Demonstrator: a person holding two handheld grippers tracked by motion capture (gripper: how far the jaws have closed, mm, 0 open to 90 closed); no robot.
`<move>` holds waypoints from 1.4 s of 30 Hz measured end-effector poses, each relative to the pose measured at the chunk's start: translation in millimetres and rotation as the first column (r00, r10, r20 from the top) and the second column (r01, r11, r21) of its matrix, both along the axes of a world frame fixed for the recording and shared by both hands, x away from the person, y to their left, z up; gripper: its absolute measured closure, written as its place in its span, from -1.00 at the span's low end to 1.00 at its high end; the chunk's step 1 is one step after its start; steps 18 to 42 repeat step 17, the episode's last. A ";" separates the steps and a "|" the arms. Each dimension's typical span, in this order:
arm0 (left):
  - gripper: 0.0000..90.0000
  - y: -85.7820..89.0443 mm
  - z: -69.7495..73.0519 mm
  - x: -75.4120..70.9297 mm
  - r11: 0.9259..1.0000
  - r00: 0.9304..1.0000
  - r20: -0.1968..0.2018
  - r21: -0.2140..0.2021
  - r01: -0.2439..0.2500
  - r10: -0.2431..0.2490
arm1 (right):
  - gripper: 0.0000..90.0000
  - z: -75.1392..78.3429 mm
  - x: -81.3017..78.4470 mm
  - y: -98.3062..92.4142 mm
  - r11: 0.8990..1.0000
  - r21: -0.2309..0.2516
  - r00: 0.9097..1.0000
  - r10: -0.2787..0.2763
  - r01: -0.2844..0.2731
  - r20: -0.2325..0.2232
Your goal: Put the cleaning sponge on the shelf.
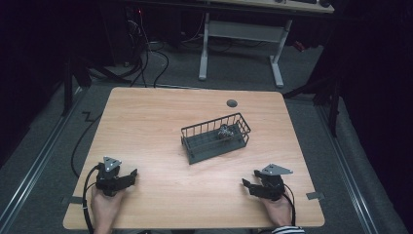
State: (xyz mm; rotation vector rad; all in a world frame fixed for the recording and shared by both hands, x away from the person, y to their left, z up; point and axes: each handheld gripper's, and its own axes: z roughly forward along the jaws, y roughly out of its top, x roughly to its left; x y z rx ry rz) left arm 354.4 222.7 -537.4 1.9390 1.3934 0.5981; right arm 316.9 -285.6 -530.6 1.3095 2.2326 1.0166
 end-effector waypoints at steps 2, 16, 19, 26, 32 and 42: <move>-0.44 0.0 0.0 0.0 1.000 1.000 0.000 0.001 0.000 0.000 | -0.22 -0.3 -0.7 3.4 0.999 -0.040 1.000 0.006 -0.006 0.015; -0.44 -0.3 -0.1 -0.2 1.000 1.000 0.001 0.001 0.003 -0.003 | -0.26 -0.6 -1.0 7.5 0.997 -0.071 1.000 0.006 -0.005 0.024; -0.44 -0.3 -0.1 -0.2 1.000 1.000 0.001 0.002 0.002 -0.002 | -0.26 -0.6 -1.0 7.5 0.997 -0.071 1.000 0.006 -0.004 0.023; -0.44 -0.3 -0.1 -0.2 1.000 1.000 0.001 0.002 0.002 -0.002 | -0.26 -0.6 -1.0 7.5 0.997 -0.071 1.000 0.006 -0.004 0.023; -0.44 -0.3 -0.1 -0.2 1.000 1.000 0.001 0.002 0.002 -0.002 | -0.26 -0.6 -1.0 7.5 0.997 -0.071 1.000 0.006 -0.004 0.023; -0.44 -0.3 -0.1 -0.2 1.000 1.000 0.001 0.002 0.002 -0.002 | -0.26 -0.6 -1.0 7.5 0.997 -0.071 1.000 0.006 -0.004 0.023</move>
